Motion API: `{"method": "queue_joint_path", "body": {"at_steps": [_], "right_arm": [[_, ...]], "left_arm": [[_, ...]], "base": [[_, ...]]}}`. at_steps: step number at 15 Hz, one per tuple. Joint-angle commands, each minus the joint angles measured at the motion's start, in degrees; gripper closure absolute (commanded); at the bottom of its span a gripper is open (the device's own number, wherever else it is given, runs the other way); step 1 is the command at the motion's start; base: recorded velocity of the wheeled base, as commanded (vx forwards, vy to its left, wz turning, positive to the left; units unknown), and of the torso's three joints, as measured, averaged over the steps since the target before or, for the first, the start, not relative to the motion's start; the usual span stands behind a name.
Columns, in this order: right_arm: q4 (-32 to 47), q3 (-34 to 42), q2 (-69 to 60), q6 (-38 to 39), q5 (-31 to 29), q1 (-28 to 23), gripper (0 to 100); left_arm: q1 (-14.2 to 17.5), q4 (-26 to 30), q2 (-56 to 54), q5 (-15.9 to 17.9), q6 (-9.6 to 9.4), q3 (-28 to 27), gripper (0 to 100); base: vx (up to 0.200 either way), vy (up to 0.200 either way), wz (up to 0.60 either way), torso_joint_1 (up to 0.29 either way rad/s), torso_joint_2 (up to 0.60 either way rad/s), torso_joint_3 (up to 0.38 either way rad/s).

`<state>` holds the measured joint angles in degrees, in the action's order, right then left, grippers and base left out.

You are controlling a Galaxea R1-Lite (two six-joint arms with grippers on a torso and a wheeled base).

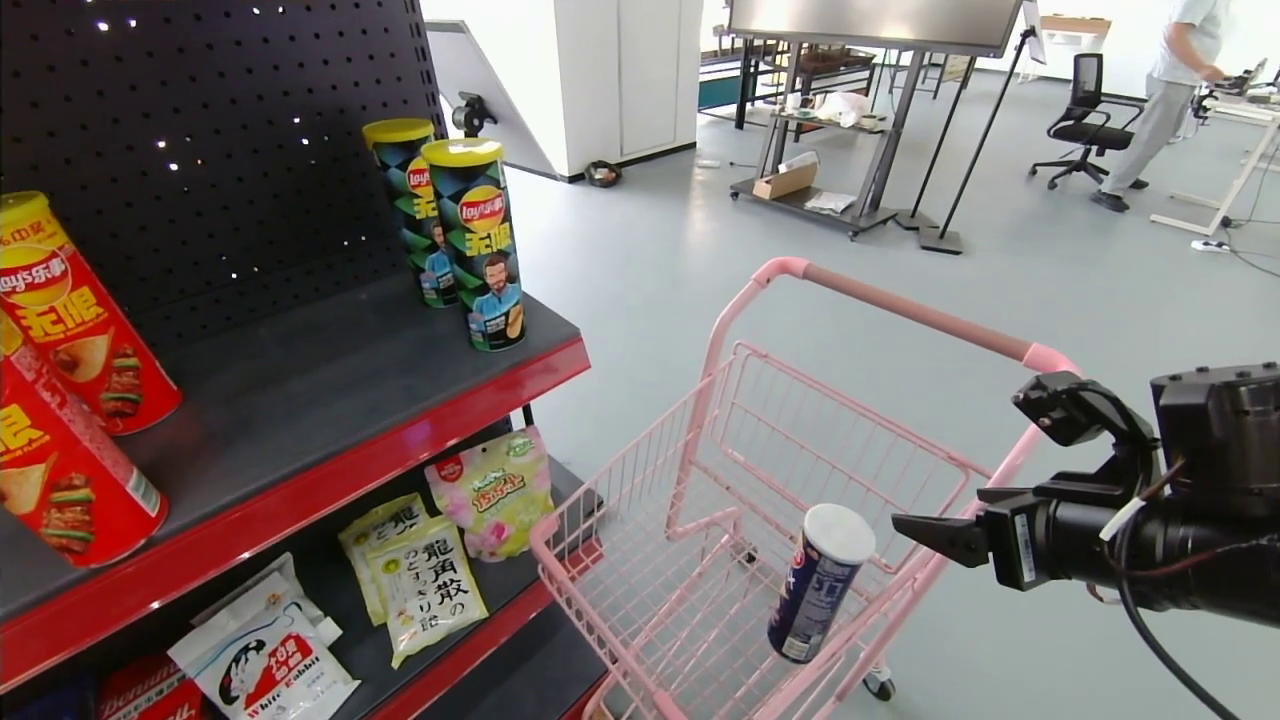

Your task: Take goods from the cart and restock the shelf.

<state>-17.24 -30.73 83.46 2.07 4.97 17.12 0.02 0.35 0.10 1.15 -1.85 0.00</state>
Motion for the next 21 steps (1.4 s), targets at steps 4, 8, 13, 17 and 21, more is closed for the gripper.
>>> {"method": "queue_joint_path", "body": {"at_steps": [4, 8, 13, 17, 21], "right_arm": [[-0.2, 0.1, 1.0, 0.0, -0.1, 0.6, 0], [-2.3, 1.1, 0.7, 0.0, -0.2, 2.3, 0], [-11.3, 8.5, 0.7, 0.3, -1.7, 5.8, 0], [-12.4, 8.5, 2.5, 1.3, -3.7, 4.9, 0], [-13.8, 8.2, 4.8, 4.1, -5.4, 5.2, 0]], "left_arm": [[0.0, 0.0, 0.0, 0.1, 0.01, 0.0, 0], [0.0, 0.0, 0.0, 0.0, 0.01, 0.0, 0], [0.1, 0.0, 0.0, 0.0, 0.01, 0.0, 0], [0.1, 0.0, 0.0, 0.0, -0.08, 0.0, 0], [0.0, 0.0, 0.0, 0.0, 0.01, 0.0, 0]], "base": [[0.0, 0.0, 0.0, -0.177, 0.49, 0.308], [0.0, 0.0, 0.0, -0.183, 0.54, 0.344], [0.0, 0.0, 0.0, -0.039, 0.12, 0.082], [0.0, 0.0, 0.0, 0.0, 0.0, 0.0], [0.0, 0.0, 0.0, 0.0, 0.0, 0.0]]}}
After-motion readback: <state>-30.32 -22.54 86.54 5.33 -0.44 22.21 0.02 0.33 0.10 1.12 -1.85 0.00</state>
